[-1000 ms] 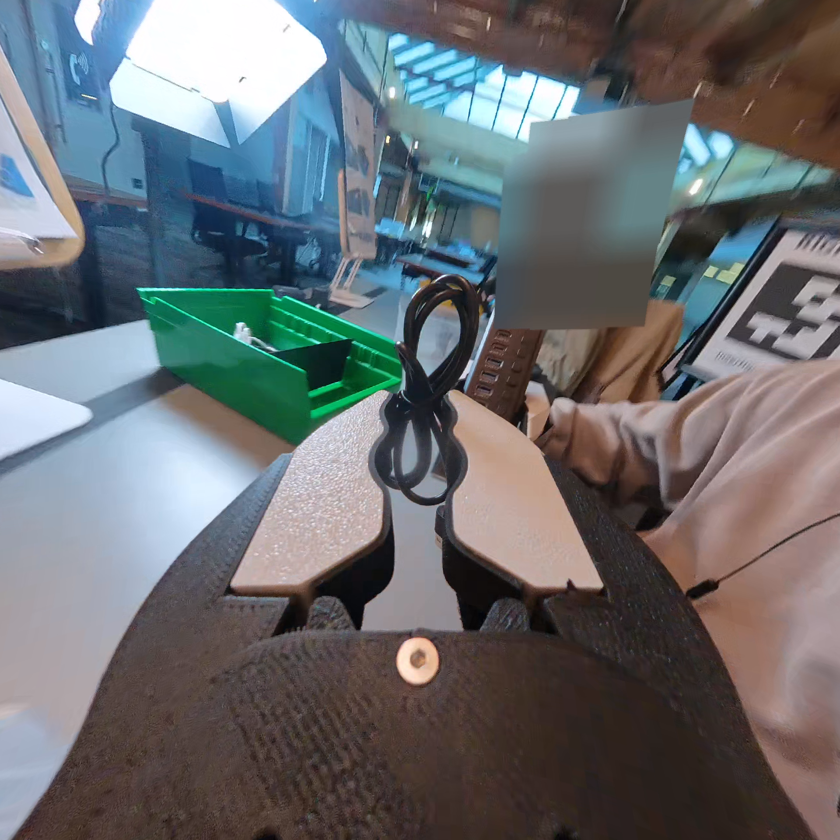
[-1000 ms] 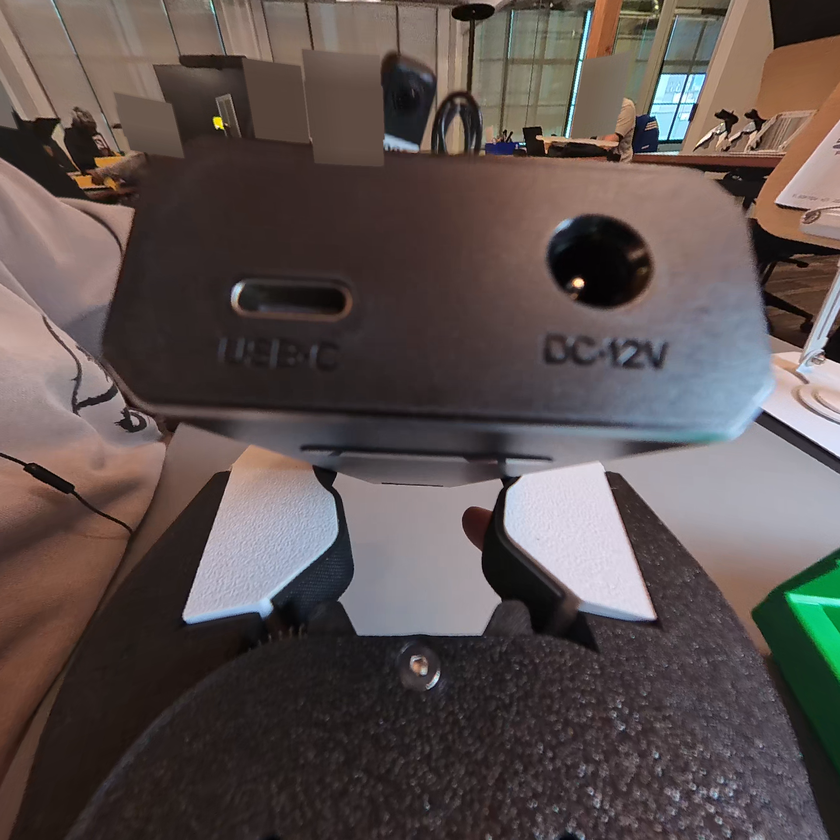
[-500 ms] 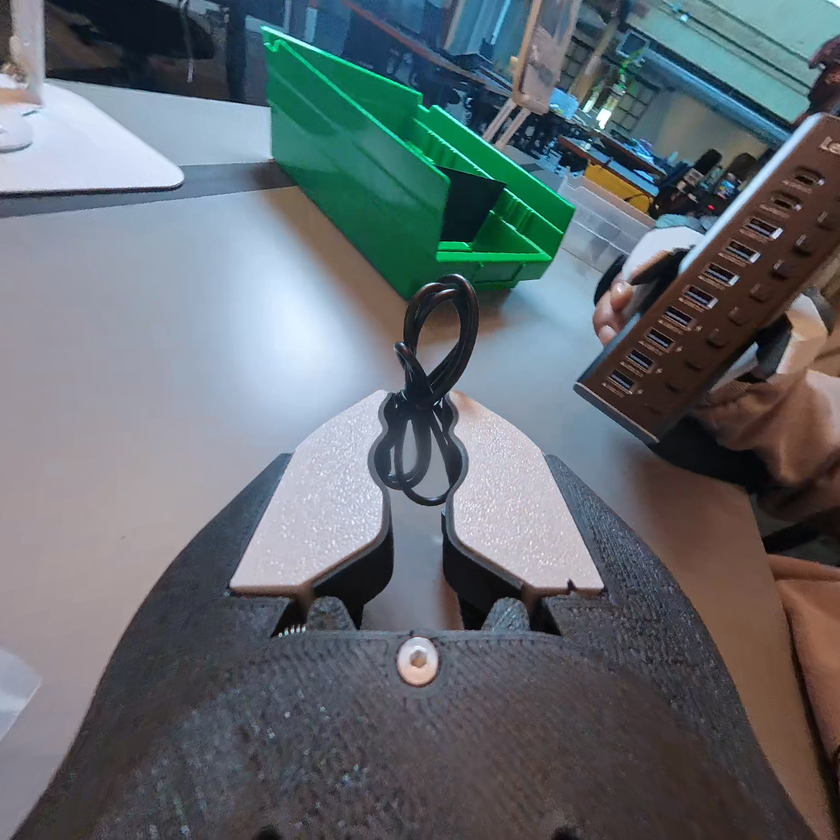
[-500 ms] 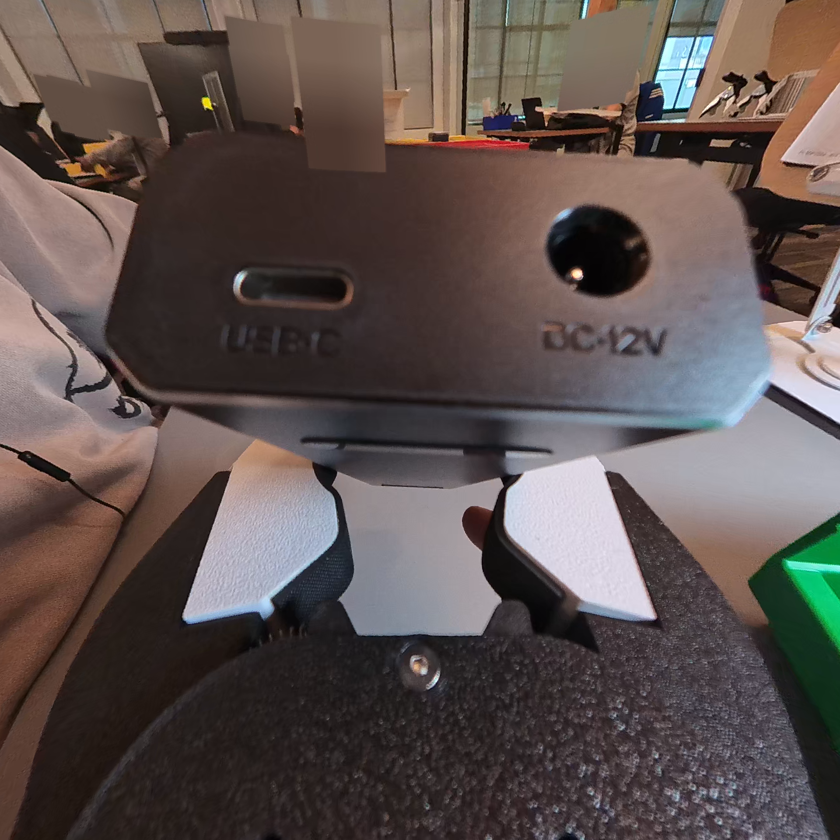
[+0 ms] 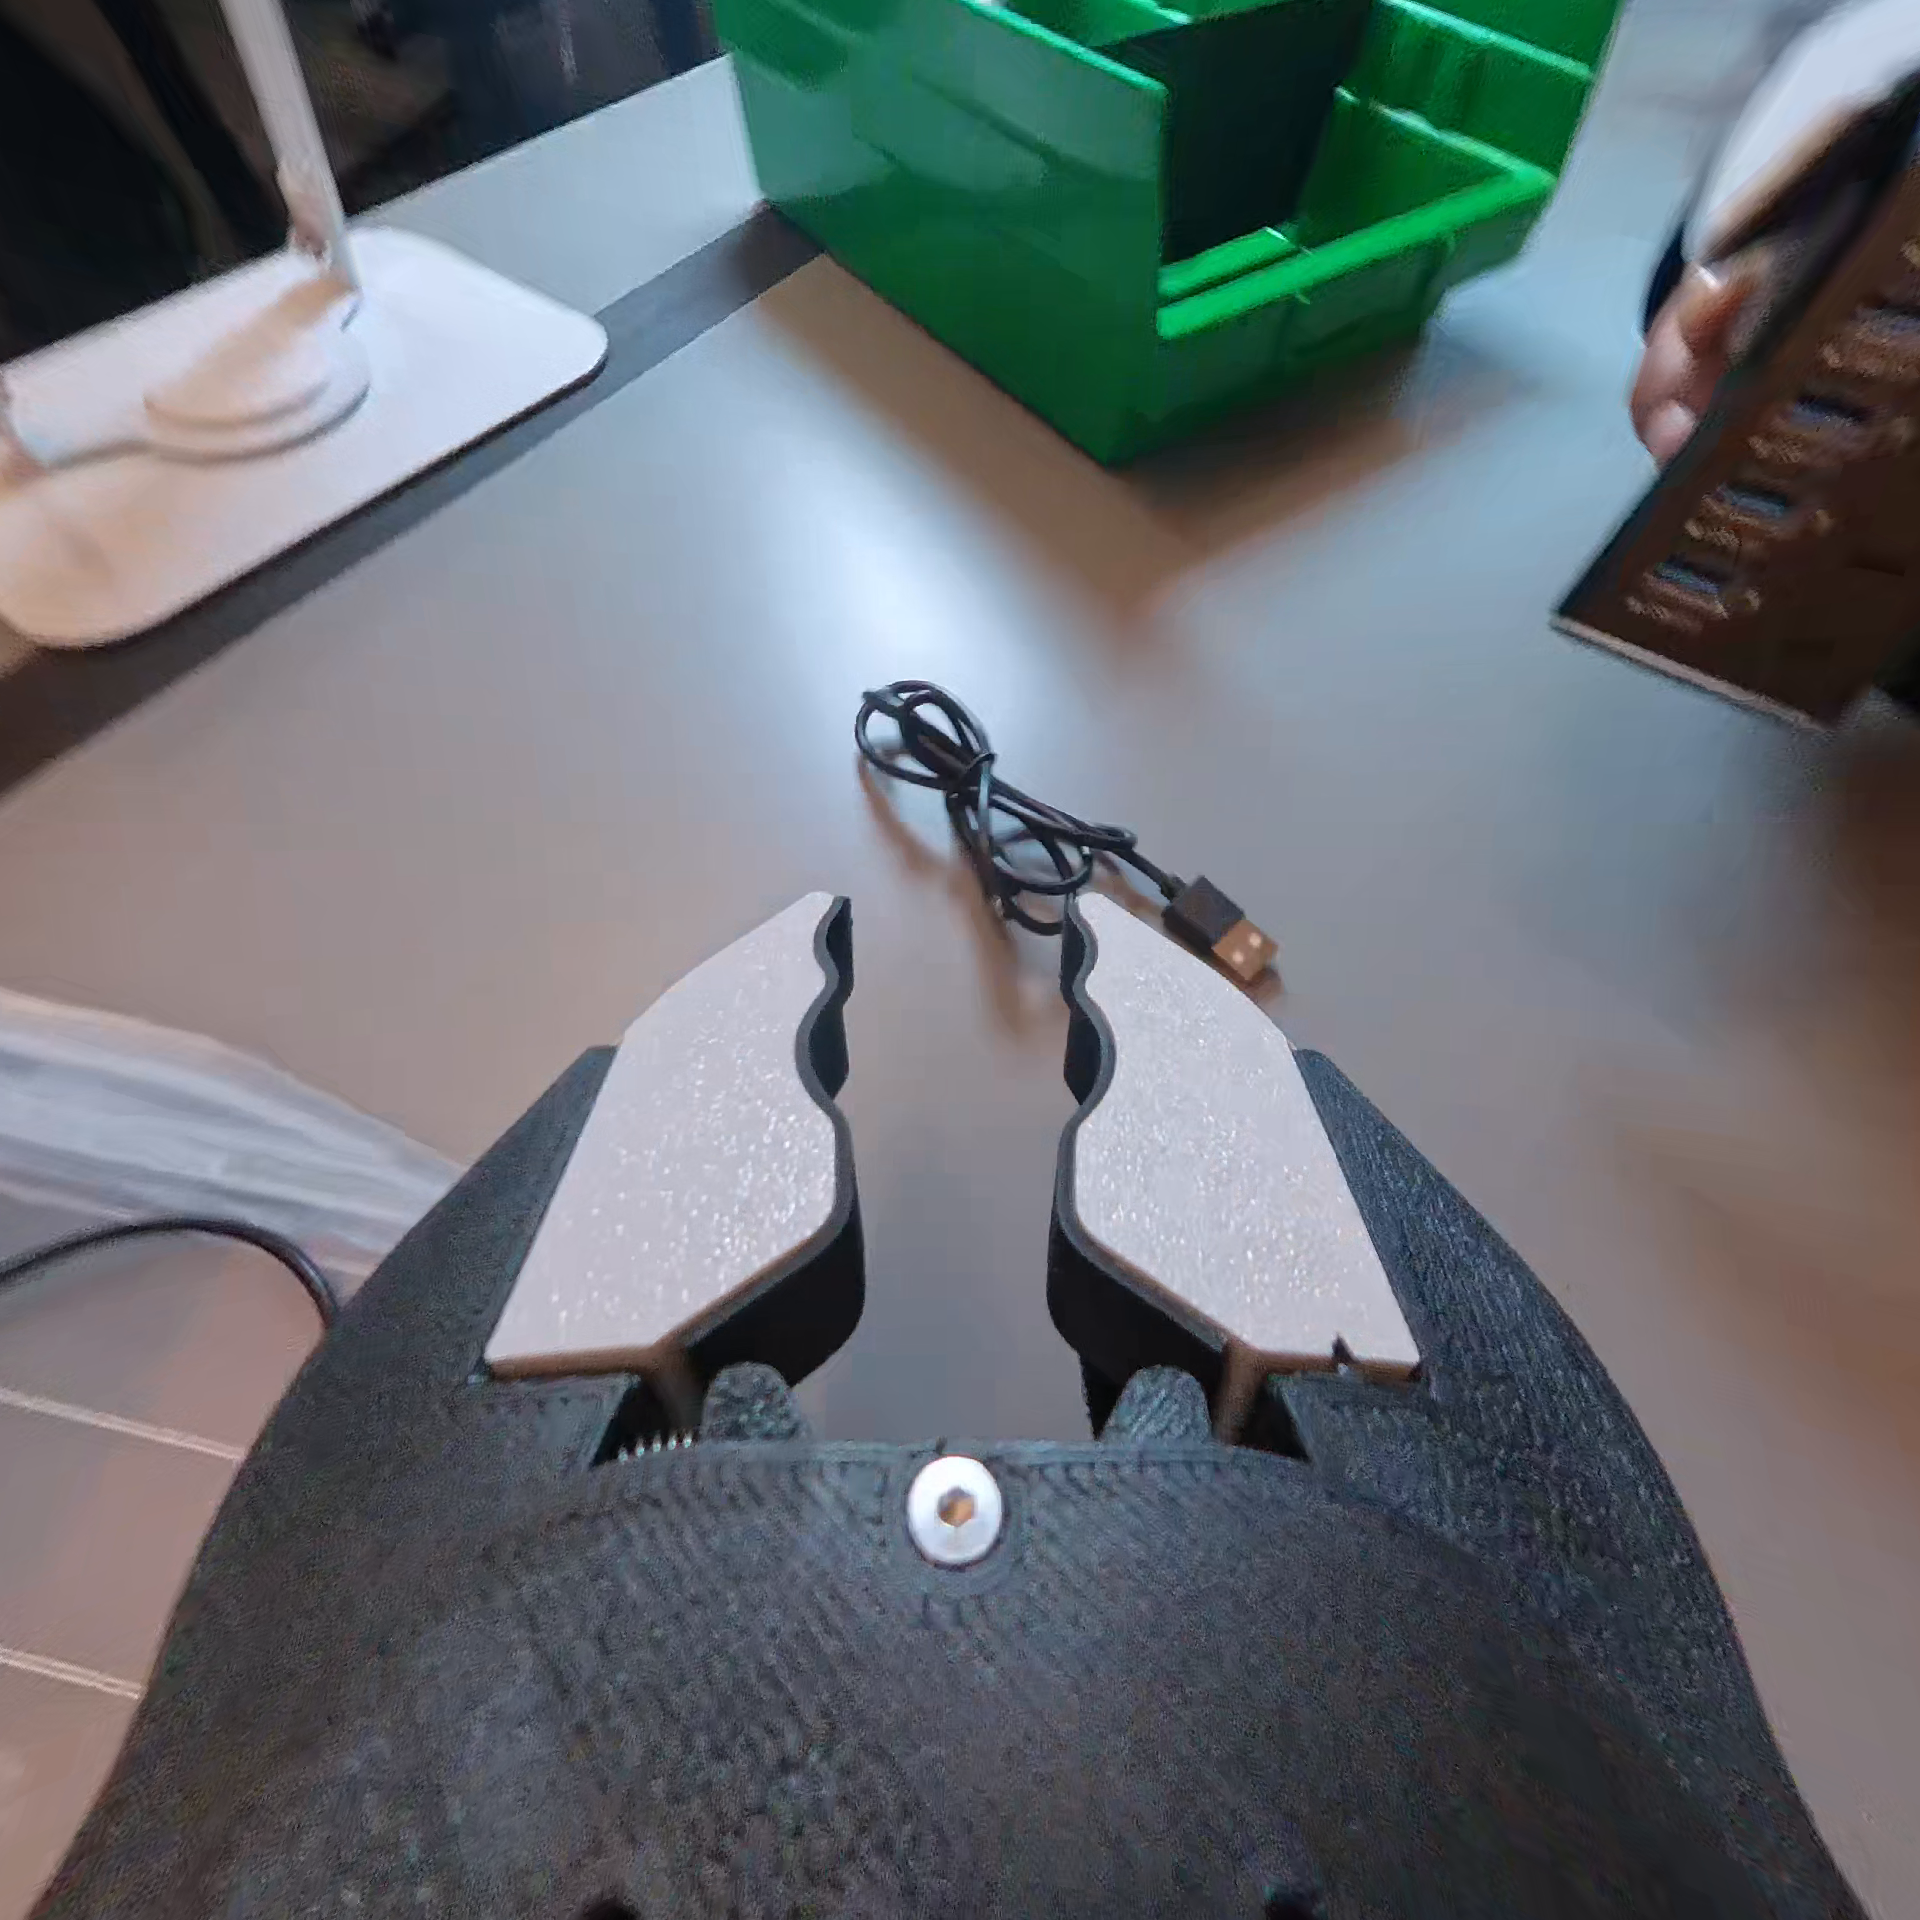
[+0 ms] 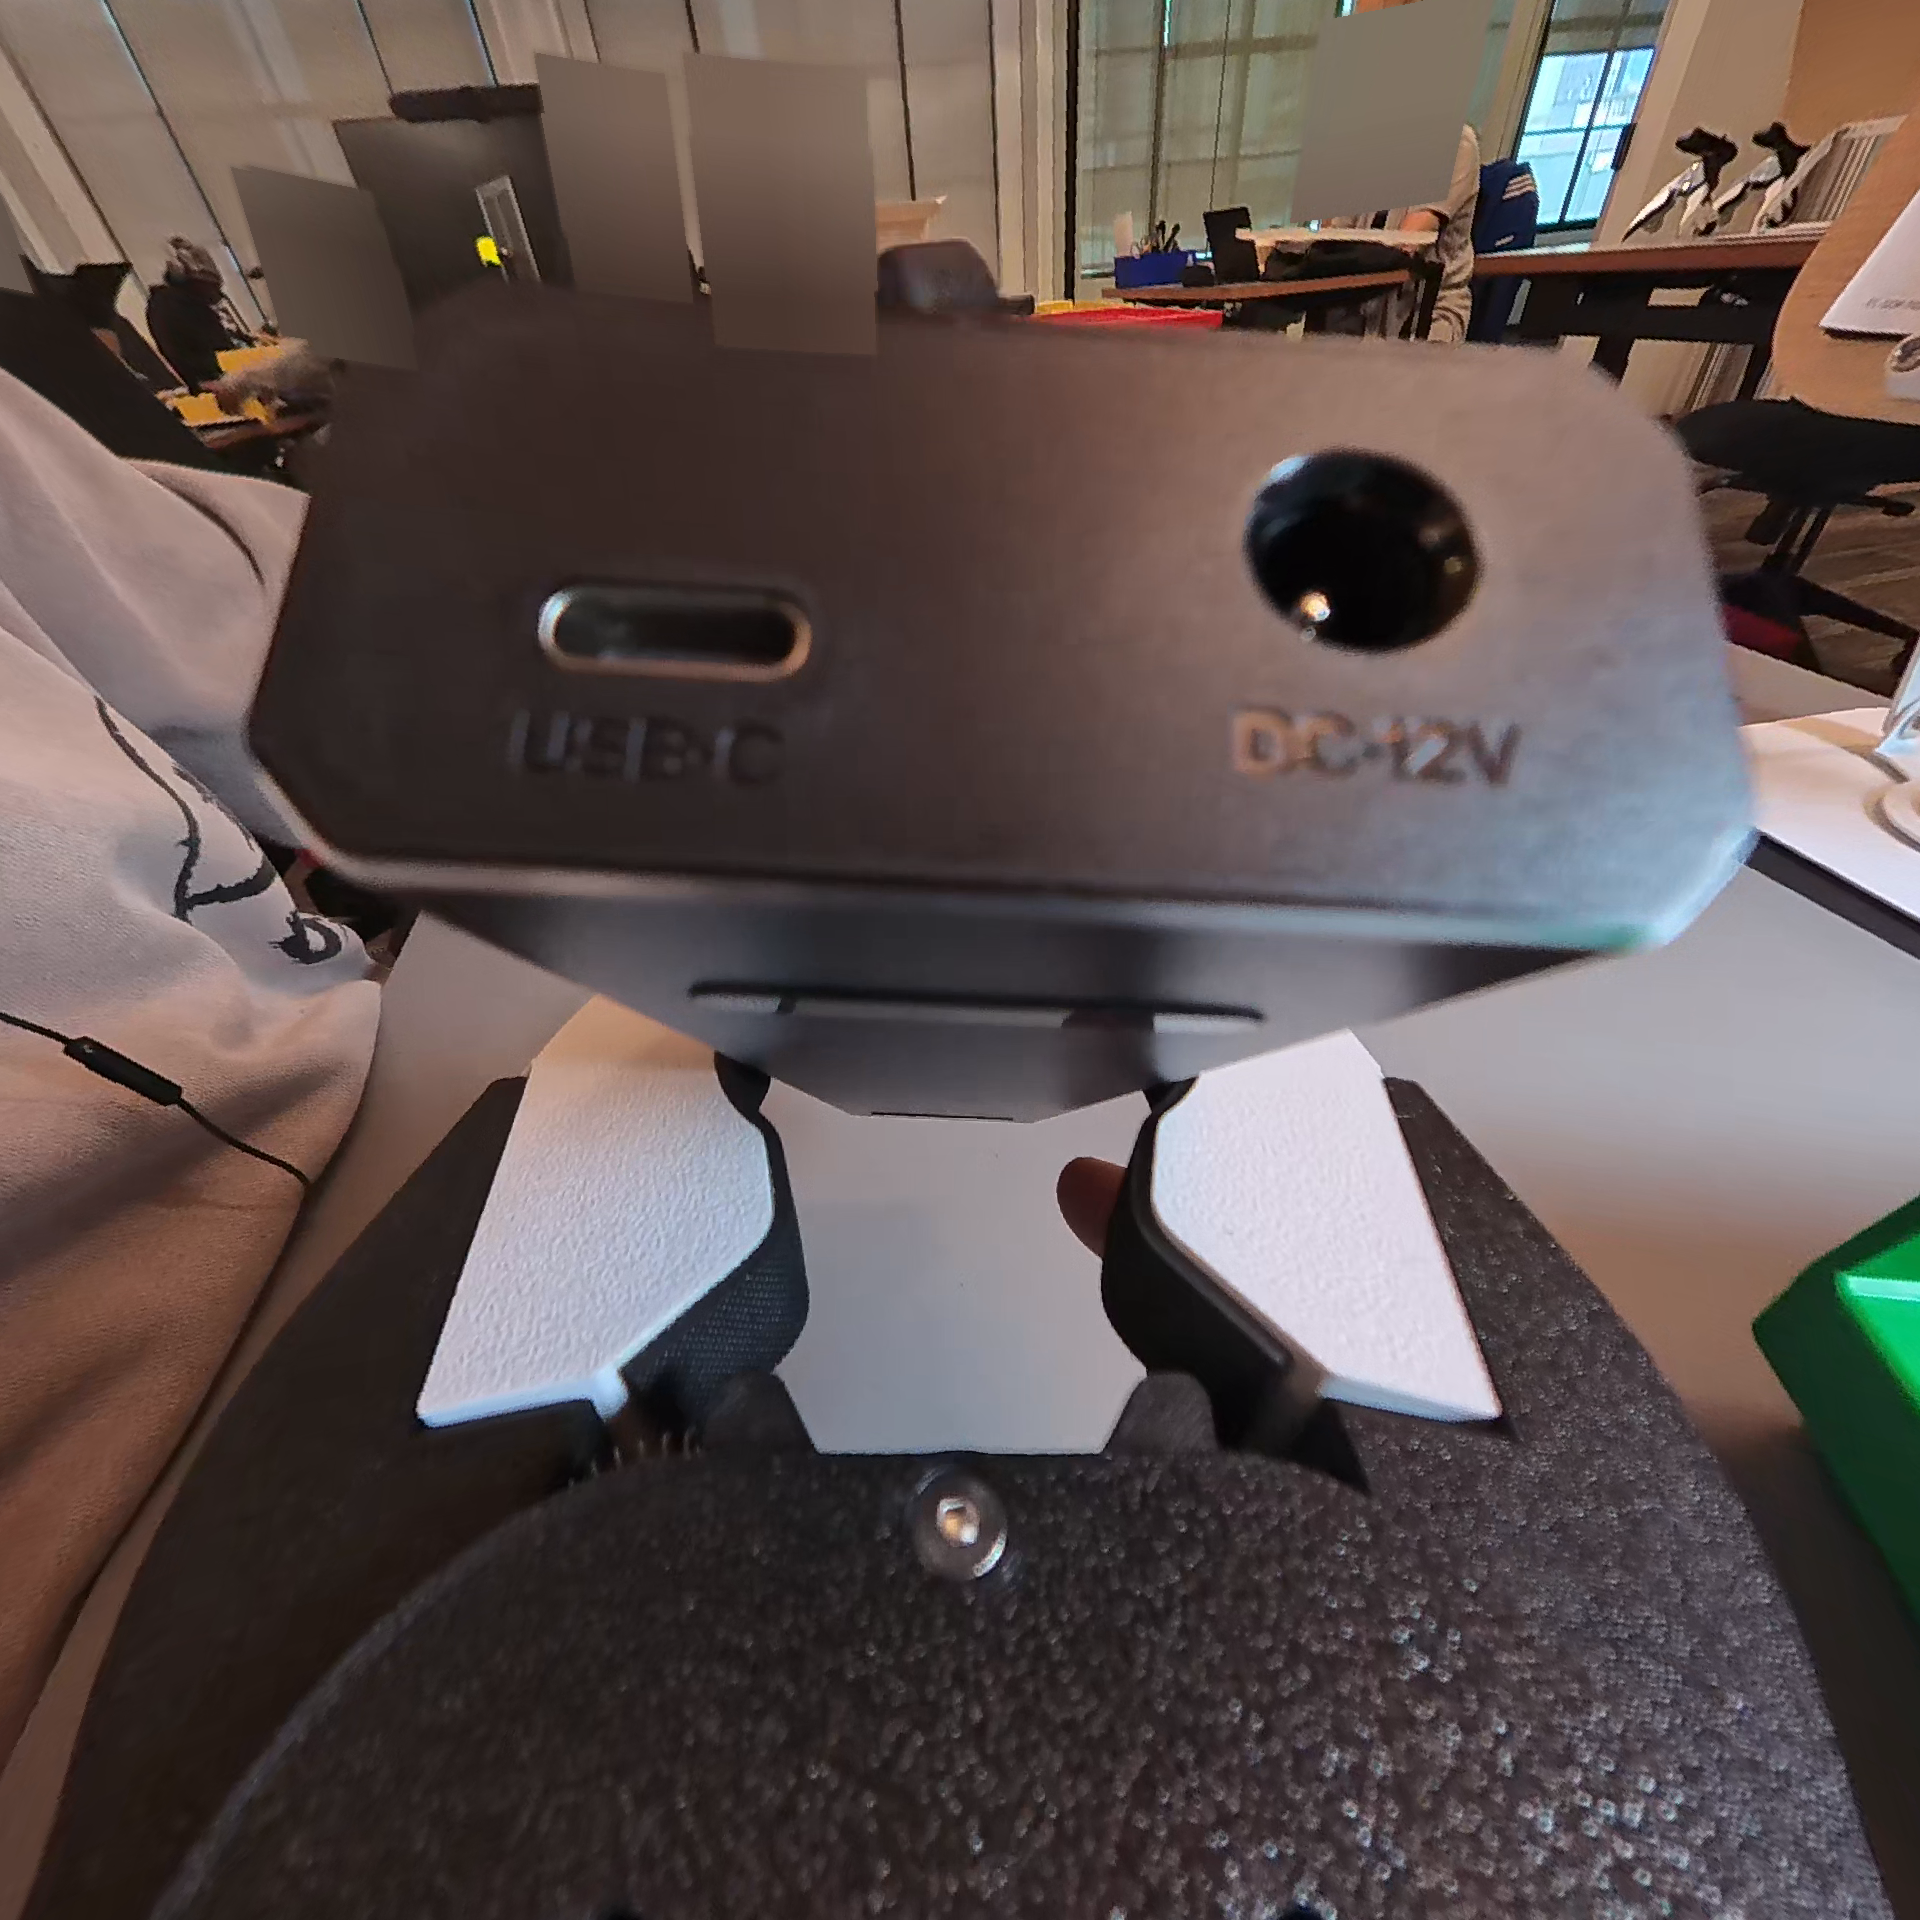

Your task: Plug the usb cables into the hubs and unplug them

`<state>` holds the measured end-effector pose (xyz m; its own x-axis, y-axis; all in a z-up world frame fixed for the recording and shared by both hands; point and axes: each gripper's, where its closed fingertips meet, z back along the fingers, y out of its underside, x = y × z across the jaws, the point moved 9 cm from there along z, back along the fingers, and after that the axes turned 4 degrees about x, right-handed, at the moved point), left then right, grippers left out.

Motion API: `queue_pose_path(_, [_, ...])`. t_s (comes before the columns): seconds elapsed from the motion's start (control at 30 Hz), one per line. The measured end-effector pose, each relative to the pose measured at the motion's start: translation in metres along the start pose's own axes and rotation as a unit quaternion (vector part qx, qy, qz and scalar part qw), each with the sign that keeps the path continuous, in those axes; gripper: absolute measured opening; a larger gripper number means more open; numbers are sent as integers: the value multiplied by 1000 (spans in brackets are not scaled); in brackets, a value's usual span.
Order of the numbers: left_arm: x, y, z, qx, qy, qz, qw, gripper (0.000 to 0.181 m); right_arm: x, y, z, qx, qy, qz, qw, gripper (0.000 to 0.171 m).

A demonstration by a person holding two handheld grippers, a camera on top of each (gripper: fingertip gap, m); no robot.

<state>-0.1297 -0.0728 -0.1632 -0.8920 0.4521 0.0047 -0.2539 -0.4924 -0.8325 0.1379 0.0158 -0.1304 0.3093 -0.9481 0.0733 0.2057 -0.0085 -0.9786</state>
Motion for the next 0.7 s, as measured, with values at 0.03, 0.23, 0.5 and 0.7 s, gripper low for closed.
queue_pose_path(0.03, [-5,-1,2,7,5,-48,999,38,-1,0,0,0,0,-1,1000,70])
queue_pose_path(0.23, [-30,-7,-17,110,-13,-354,929,38,-6,-1,2,-2,9,-7,1000,70])
queue_pose_path(0.5, [-36,-36,-65,215,134,-552,794,43,-11,-3,10,-10,25,-12,1000,70])
queue_pose_path(0.7, [-44,-45,-89,285,230,-596,714,36,-15,-2,15,-8,31,-12,999,70])
